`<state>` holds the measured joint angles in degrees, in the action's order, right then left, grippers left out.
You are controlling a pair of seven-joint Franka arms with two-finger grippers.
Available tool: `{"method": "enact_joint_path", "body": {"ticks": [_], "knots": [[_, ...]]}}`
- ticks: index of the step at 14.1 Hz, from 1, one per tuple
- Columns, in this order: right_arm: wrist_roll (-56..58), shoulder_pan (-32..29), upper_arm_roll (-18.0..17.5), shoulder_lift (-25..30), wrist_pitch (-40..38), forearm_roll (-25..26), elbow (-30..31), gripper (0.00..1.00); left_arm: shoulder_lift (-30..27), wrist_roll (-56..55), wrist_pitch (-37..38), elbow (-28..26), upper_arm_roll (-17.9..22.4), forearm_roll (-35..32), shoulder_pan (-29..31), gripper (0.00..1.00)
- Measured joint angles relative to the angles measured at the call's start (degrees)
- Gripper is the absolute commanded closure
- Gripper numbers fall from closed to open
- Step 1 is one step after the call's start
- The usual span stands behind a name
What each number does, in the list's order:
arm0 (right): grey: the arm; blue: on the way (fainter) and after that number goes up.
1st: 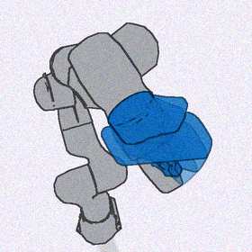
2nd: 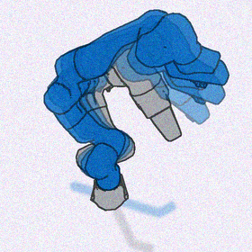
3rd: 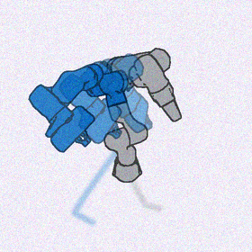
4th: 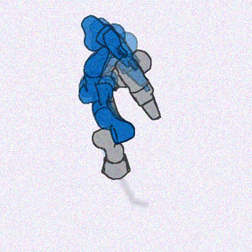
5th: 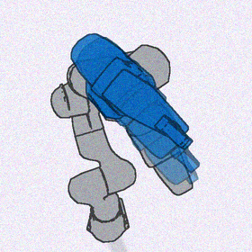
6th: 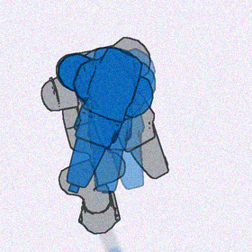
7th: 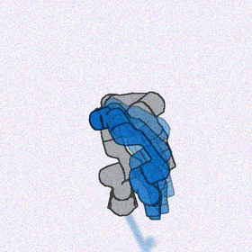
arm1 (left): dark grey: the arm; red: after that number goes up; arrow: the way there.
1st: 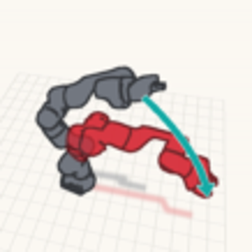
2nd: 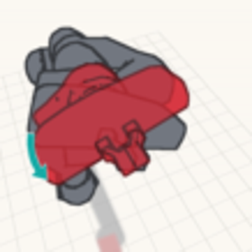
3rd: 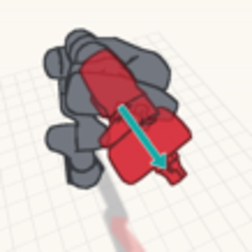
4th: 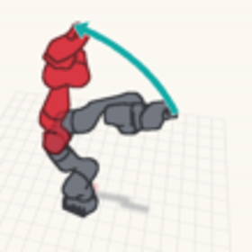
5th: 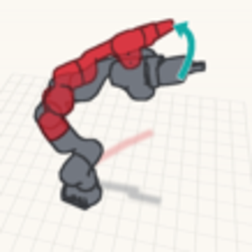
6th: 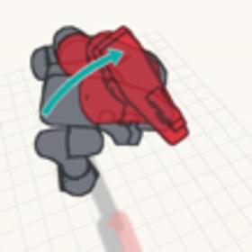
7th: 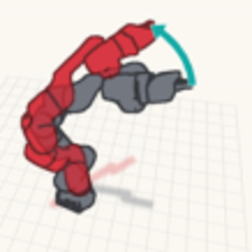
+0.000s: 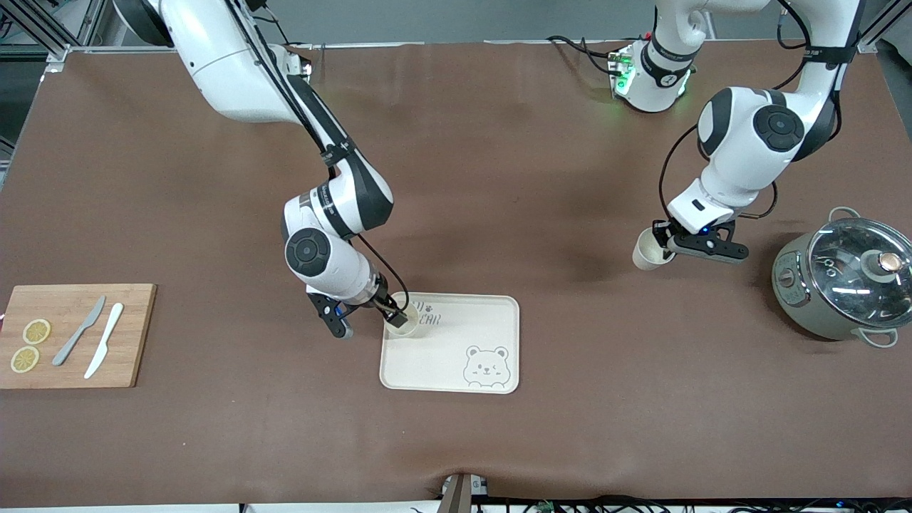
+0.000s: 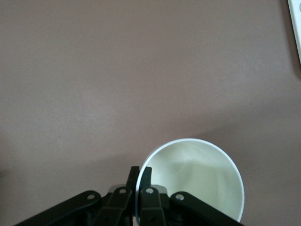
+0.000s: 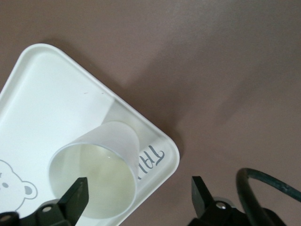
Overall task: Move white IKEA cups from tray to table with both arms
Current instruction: 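Grasp the second cup rim with the right gripper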
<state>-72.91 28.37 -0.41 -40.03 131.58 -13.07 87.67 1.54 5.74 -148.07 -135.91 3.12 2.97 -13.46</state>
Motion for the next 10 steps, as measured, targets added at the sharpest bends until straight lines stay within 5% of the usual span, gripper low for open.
{"method": "enact_joint_path", "body": {"ticks": [7, 10], "knots": [[0.0, 0.4, 0.0, -1.1, 0.7, 0.0, 0.0, 0.99, 3.0, 7.0, -7.7, -3.0, 0.0, 5.6, 1.4, 1.0], [-0.3, 0.4, 0.0, -1.1, 0.8, 0.0, -0.3, 1.0, 5.0, 7.7, -10.2, -3.6, 0.0, 6.0, 1.5, 1.0]]}}
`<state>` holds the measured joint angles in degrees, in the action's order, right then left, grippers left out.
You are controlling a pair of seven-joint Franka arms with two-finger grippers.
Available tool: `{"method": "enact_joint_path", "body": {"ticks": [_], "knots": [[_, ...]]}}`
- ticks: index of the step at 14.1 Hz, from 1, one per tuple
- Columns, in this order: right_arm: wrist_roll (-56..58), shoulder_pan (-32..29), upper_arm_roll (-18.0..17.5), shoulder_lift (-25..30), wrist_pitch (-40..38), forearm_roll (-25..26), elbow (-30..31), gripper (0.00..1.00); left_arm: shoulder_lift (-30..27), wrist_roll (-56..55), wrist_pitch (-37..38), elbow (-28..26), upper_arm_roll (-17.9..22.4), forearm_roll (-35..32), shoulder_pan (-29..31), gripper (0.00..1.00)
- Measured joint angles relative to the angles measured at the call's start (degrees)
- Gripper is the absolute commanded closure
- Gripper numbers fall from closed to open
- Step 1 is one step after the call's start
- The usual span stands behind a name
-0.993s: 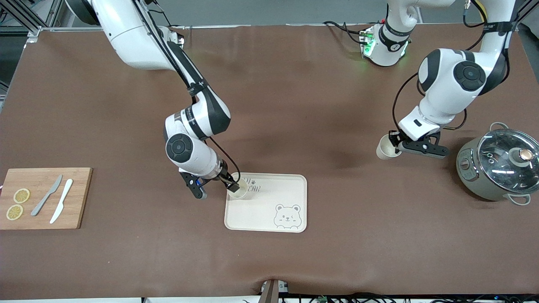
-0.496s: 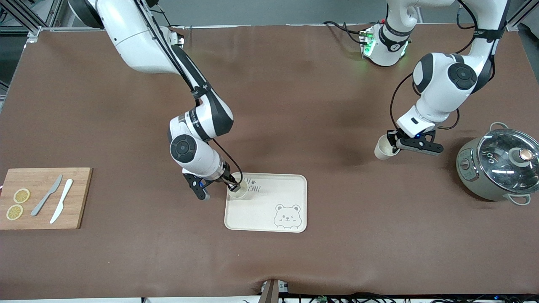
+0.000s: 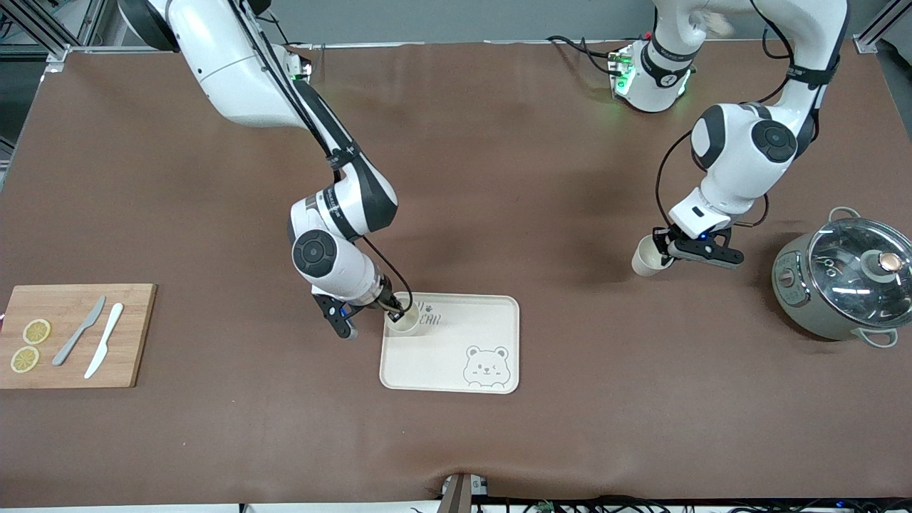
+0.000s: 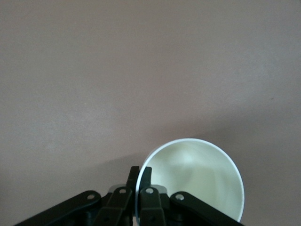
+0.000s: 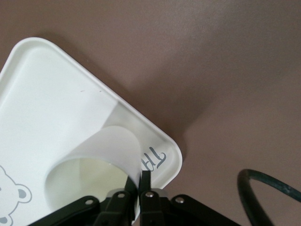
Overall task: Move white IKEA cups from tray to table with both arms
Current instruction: 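Grasp the second cup rim with the right gripper, then carry the second cup toward the cutting board with the right gripper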
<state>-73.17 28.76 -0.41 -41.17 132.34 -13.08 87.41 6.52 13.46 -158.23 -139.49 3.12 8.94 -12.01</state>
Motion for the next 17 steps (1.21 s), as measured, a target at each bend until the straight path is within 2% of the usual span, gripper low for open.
{"method": "enact_joint_path", "body": {"ticks": [6, 9, 13, 17], "knots": [[-0.3, -0.1, 0.4, 0.0, -0.3, 0.0, -2.4, 1.0, 4.0, 0.0, -4.7, -0.4, 0.0, 0.0, 0.0, 1.0], [0.7, -1.0, 0.8, 0.4, -4.7, 0.0, -3.8, 1.0, 4.8, 0.0, -5.1, -0.4, 0.0, 0.3, 0.0, 1.0], [11.8, -4.4, 1.1, 3.5, -14.9, 0.0, -4.8, 1.0, 5.3, 0.0, -5.6, -0.4, -0.5, 1.0, 0.0, 1.0], [23.4, -8.7, 1.2, 7.7, -18.6, 0.0, -1.5, 1.0, 7.5, 0.0, -8.3, -0.4, -1.7, 2.3, 0.0, 1.0]]}}
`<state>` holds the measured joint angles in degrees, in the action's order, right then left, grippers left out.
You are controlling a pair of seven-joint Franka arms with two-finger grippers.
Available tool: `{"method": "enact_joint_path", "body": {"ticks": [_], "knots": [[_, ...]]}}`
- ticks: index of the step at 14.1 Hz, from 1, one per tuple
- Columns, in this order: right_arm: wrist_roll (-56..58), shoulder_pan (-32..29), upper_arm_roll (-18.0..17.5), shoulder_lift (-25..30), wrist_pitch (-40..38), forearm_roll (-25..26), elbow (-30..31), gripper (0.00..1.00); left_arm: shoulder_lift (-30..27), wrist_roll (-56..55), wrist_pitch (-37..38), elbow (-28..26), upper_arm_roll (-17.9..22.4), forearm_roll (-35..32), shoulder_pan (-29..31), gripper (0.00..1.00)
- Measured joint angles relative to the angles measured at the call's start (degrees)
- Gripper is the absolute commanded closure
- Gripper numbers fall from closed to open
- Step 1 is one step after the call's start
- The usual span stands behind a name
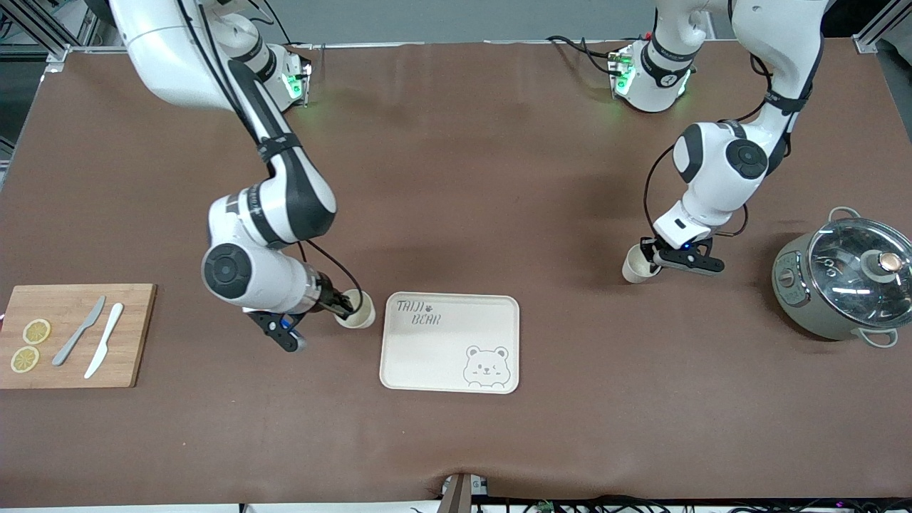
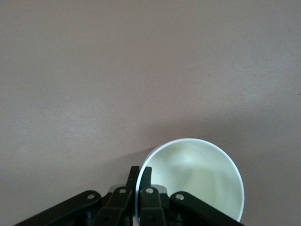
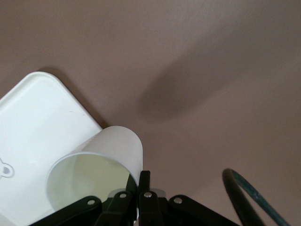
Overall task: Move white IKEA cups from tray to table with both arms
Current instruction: 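Carry the second cup toward the cutting board with the right gripper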
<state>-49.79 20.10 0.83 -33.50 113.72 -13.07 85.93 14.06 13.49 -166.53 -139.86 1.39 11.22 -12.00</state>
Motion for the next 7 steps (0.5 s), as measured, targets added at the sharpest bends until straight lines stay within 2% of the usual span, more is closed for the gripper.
{"method": "enact_joint_path", "body": {"ticks": [5, 7], "knots": [[16.3, -6.5, 0.5, 5.6, -1.4, 0.1, 9.5, 1.0, 1.1, 0.0, -1.0, 0.3, -1.1, 1.4, 0.1, 1.0], [22.5, -9.9, 0.5, 7.7, -1.4, 1.6, 12.7, 1.0, 1.1, 0.5, -1.0, 0.3, -1.1, 1.4, 0.3, 1.0]]}}
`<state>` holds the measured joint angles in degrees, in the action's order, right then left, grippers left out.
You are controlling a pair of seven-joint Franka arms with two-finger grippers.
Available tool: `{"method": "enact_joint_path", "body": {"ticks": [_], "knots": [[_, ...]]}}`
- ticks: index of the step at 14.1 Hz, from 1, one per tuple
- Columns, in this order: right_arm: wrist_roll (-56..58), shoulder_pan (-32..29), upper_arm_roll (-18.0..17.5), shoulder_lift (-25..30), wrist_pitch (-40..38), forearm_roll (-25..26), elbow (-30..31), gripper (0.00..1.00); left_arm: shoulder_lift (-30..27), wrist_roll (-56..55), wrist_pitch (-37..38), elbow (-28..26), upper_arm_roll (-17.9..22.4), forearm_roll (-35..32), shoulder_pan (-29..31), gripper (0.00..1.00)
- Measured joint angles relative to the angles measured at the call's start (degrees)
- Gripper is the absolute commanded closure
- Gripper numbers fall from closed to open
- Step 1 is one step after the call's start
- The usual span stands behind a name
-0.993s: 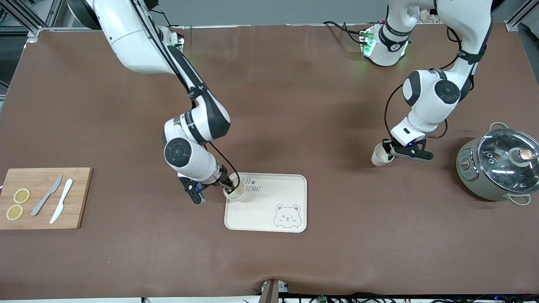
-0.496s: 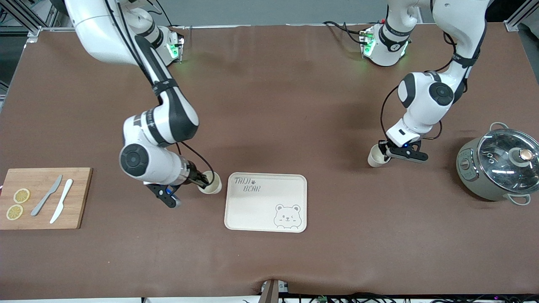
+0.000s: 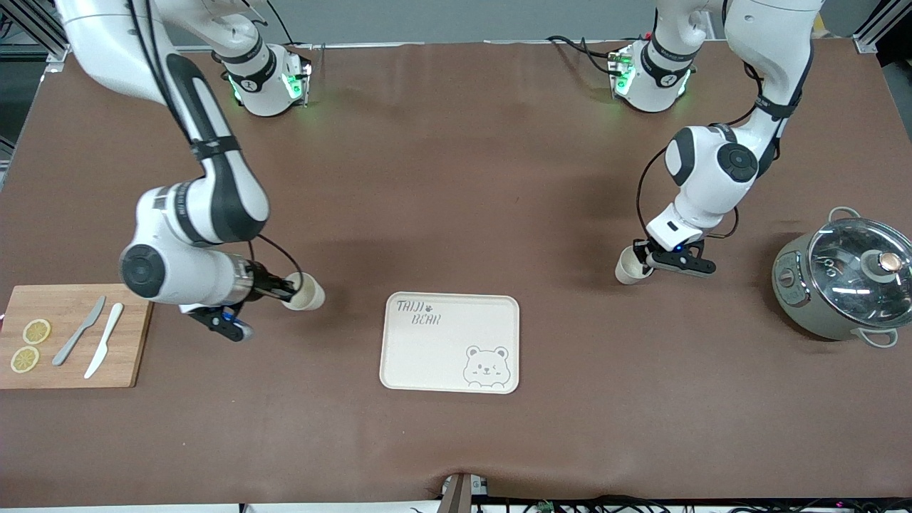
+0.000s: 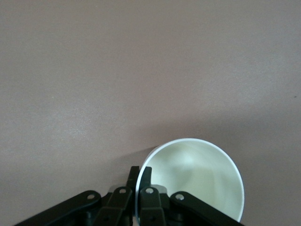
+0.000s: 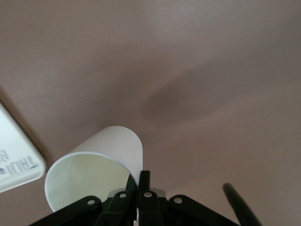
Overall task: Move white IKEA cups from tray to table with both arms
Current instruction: 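Carry the second cup toward the cutting board with the right gripper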
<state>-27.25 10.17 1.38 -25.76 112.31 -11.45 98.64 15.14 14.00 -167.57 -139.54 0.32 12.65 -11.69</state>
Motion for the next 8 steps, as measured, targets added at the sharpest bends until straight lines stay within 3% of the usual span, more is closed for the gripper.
{"method": "enact_joint_path", "body": {"ticks": [3, 8], "knots": [[5.8, -3.3, 0.0, 2.0, 0.0, 5.0, 3.5, 1.0, 0.0, 1.4, 0.0, 0.0, 0.0, 0.0, 0.9, 1.0], [17.0, -5.4, 2.6, 2.2, 0.4, 6.1, 4.9, 1.0, 0.0, 1.7, 0.0, 0.1, -0.2, 0.1, 1.2, 1.0]]}}
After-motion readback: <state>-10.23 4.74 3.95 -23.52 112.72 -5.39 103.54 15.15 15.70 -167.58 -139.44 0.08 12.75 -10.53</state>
